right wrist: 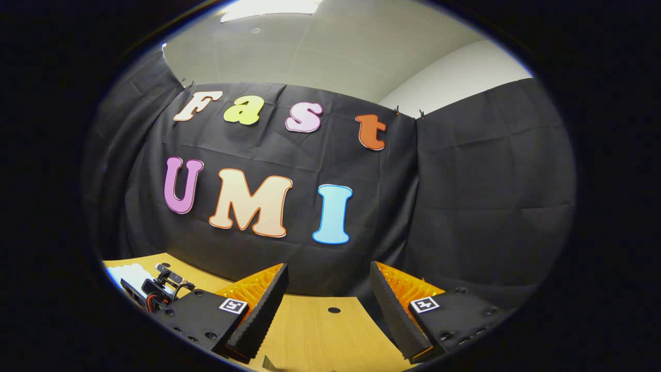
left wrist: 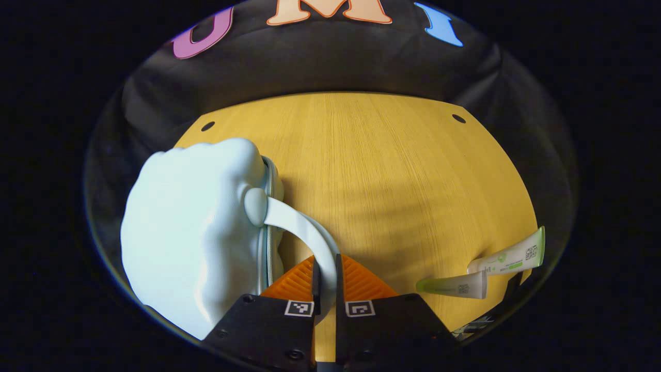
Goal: First open the suitcase, pack the skin care products into it, and then close the suitcase.
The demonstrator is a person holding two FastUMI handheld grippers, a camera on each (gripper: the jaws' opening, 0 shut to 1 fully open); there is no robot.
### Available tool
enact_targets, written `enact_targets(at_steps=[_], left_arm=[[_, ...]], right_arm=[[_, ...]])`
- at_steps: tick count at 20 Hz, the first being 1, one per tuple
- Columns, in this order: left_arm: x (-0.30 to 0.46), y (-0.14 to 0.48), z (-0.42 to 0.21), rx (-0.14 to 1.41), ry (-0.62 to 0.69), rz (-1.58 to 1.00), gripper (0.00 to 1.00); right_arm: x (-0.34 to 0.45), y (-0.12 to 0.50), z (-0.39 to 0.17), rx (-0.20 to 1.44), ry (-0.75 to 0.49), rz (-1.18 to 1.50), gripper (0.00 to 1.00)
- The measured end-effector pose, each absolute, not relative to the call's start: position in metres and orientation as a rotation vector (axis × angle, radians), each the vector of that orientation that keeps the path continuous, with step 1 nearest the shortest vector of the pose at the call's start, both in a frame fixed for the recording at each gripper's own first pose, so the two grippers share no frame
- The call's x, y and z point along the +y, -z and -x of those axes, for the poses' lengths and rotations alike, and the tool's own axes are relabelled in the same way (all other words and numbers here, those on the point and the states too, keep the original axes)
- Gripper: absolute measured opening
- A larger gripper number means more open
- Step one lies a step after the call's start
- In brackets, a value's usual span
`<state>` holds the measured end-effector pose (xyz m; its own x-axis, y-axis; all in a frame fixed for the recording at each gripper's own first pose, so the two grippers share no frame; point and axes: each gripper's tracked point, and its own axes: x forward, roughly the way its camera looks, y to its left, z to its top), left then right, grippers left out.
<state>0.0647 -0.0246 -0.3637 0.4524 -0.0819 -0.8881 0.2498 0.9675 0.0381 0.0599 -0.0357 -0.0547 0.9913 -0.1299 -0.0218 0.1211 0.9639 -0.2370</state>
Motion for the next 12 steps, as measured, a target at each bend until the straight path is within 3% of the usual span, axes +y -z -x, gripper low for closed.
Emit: enact_targets(at_steps=[8,12], left_arm=[[-0.025,0.312,-0.066,1.035,0.235,-0.093,0.01],[-0.007,0.291,-0.086,0.924,0.168,-0.126,0.01]], right_arm=[[-0.041,0.054,-0.045,0.001,0.079,0.142,1.00],[-0.038,0.068,-0.048,0.018,0.009,0.050,0.98]])
